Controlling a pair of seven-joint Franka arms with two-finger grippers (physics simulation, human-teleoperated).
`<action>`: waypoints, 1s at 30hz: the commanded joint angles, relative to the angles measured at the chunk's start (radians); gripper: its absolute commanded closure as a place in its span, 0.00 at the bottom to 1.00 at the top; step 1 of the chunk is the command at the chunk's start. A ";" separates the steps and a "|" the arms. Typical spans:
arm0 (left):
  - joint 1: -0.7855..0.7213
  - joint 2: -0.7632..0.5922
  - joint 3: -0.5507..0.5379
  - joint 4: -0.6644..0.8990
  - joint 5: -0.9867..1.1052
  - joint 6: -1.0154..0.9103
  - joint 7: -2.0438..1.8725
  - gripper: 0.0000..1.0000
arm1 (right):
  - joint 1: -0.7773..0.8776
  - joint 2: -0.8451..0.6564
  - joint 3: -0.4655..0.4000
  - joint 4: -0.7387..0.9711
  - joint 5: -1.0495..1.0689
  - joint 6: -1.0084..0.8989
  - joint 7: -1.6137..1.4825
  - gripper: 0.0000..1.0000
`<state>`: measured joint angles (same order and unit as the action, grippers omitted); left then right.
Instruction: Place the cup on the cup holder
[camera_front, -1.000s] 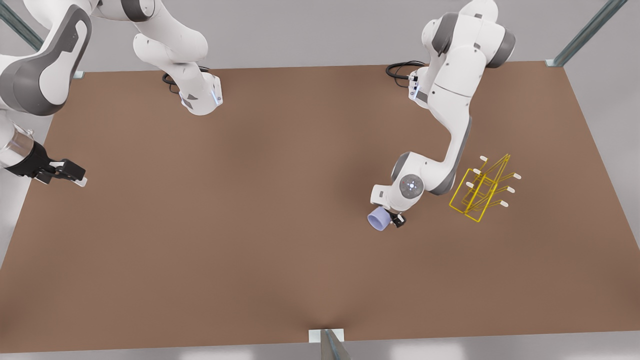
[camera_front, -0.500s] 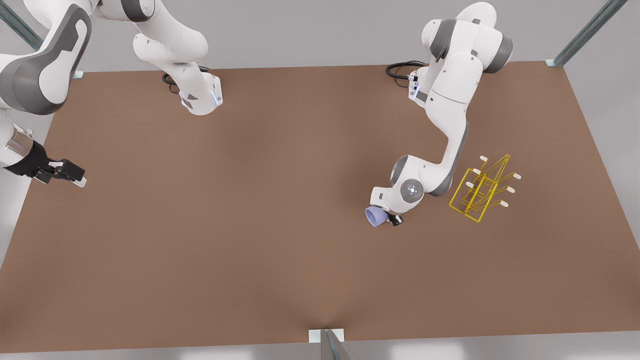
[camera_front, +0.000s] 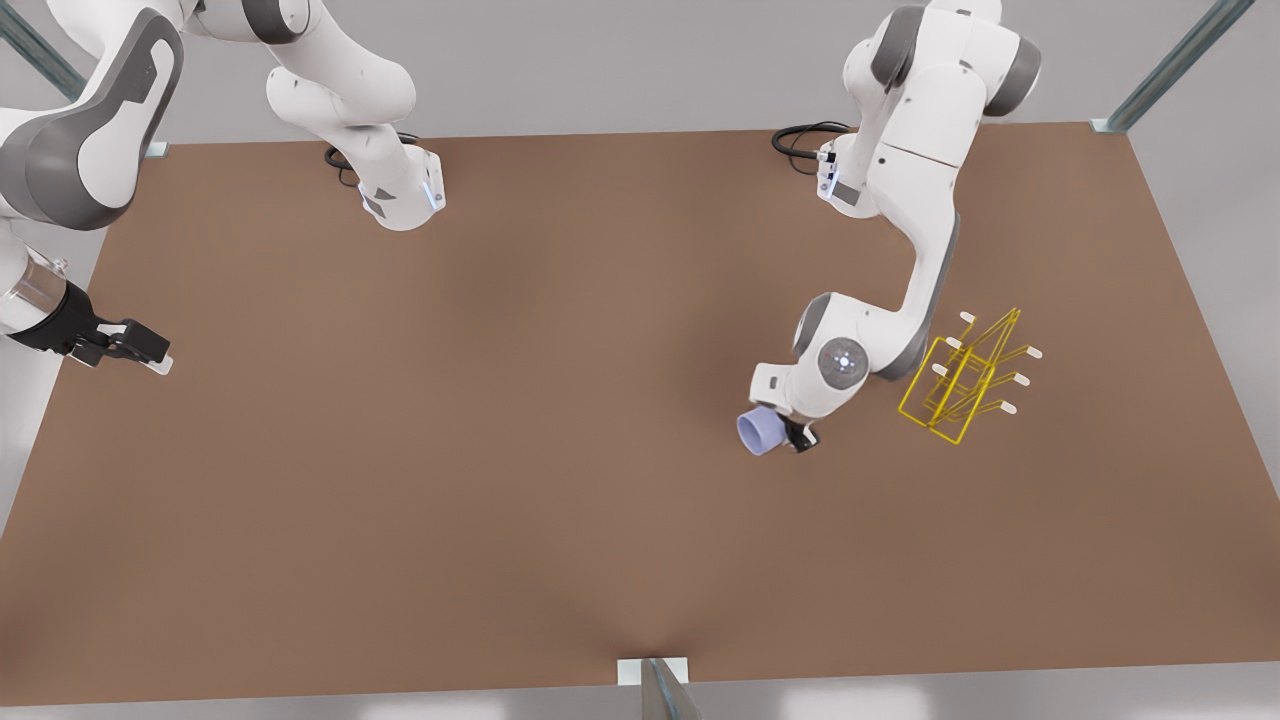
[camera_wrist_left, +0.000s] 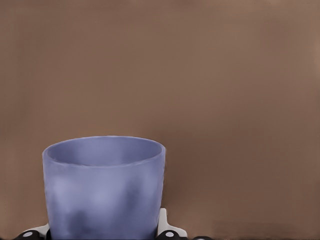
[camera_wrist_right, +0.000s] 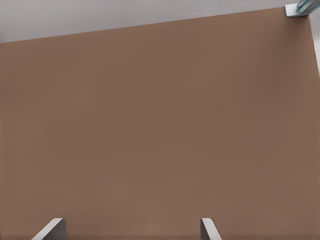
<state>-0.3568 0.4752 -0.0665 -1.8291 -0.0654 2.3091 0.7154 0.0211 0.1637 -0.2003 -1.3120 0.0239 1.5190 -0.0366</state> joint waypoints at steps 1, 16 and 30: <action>-0.001 -0.059 0.010 0.018 0.010 -0.186 0.010 0.18 | 0.000 -0.001 -0.001 0.000 0.002 0.000 0.009 0.00; -0.108 -0.119 0.007 0.295 1.303 -0.542 -0.508 0.18 | -0.001 -0.001 -0.002 0.002 0.010 0.001 0.009 0.00; -0.315 0.045 0.047 0.166 1.517 -1.287 0.091 0.16 | -0.001 0.000 -0.002 0.000 0.010 0.003 0.009 0.00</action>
<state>-0.6717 0.5214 -0.0232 -1.6413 1.3836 1.2308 0.5603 0.0199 0.1651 -0.2018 -1.3117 0.0331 1.5212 -0.0292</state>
